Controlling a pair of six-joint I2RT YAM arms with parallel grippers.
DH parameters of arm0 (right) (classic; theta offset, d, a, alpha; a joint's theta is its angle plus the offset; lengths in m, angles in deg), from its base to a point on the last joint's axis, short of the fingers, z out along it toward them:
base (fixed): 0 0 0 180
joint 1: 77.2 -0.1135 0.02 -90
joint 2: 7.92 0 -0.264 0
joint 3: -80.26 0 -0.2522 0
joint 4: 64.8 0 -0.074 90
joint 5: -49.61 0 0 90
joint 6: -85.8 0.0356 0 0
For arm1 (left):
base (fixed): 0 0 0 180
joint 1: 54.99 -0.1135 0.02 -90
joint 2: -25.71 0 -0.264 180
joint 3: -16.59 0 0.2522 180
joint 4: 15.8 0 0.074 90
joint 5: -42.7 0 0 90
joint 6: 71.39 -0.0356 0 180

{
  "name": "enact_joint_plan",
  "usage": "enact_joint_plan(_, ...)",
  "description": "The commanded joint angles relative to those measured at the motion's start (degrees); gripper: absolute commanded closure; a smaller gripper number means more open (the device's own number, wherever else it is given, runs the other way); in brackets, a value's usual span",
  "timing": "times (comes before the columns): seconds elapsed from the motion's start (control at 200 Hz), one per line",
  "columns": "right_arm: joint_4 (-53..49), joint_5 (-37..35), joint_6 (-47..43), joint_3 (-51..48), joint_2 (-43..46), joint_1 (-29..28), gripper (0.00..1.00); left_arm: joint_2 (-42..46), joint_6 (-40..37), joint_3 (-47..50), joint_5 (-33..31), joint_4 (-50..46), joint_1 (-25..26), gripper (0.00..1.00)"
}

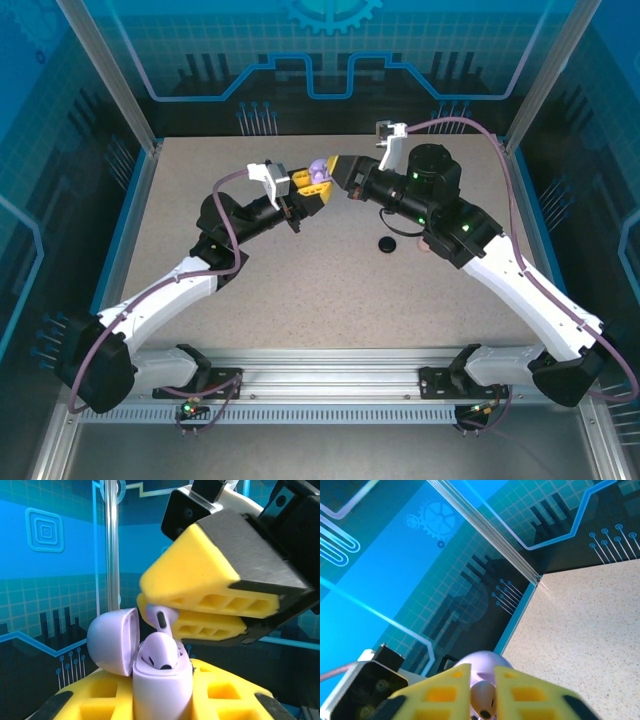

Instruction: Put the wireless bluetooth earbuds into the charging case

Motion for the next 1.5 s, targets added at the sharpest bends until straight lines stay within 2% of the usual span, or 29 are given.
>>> enact_joint_plan(0.0, -1.3, -0.5, -0.6, -0.7, 1.0, -0.8, 0.73, 0.7, -0.7, -2.4, -0.8, 2.2, 0.4, 1.0)
enact_joint_plan(0.205, -1.7, -1.7, -1.1, 0.4, 1.8, -0.5, 0.46, 0.6, -0.3, -2.1, -0.6, 2.0, 0.3, 1.0)
enact_joint_plan(0.315, -2.5, -3.0, -1.7, 0.6, 3.5, 0.0, 0.37, 0.4, -0.2, -1.7, -0.7, 2.0, 0.4, 1.0)
enact_joint_plan(0.405, -3.9, -4.2, -2.4, 0.7, 5.2, 0.8, 0.32, 0.4, -0.2, -1.1, -0.7, 1.8, 0.3, 1.0)
enact_joint_plan(0.55, -8.8, -4.3, -3.0, 1.7, 6.2, 3.9, 0.31, 0.8, -1.0, 0.2, -0.8, 0.7, 0.4, 1.0)
enact_joint_plan(0.74, -19.7, -1.7, -5.3, 7.4, 2.3, 10.5, 0.31, 0.7, -2.0, 1.9, 0.2, -1.7, 0.4, 1.0)
enact_joint_plan(0.9, -28.7, -0.3, -10.2, 16.3, -5.9, 13.7, 0.31, 0.0, -2.4, 3.0, 1.5, -2.9, 0.4, 1.0)
enact_joint_plan(1.105, -36.2, 0.6, -15.9, 28.3, -18.4, 14.1, 0.34, -1.5, -1.9, 3.0, 4.1, -4.6, 0.3, 1.0)
enact_joint_plan(1.205, -38.4, 3.0, -16.6, 33.2, -23.8, 14.1, 0.41, -2.4, -1.3, 2.7, 4.9, -4.6, 0.4, 1.0)
enact_joint_plan(1.416, -42.8, 6.4, -18.9, 41.9, -31.9, 12.2, 0.69, -4.2, -1.1, 1.6, 5.2, -4.9, 0.7, 1.0)
enact_joint_plan(1.496, -44.6, 6.7, -19.7, 44.1, -33.8, 11.2, 0.75, -5.0, -1.0, 1.2, 5.2, -4.7, 0.7, 1.0)
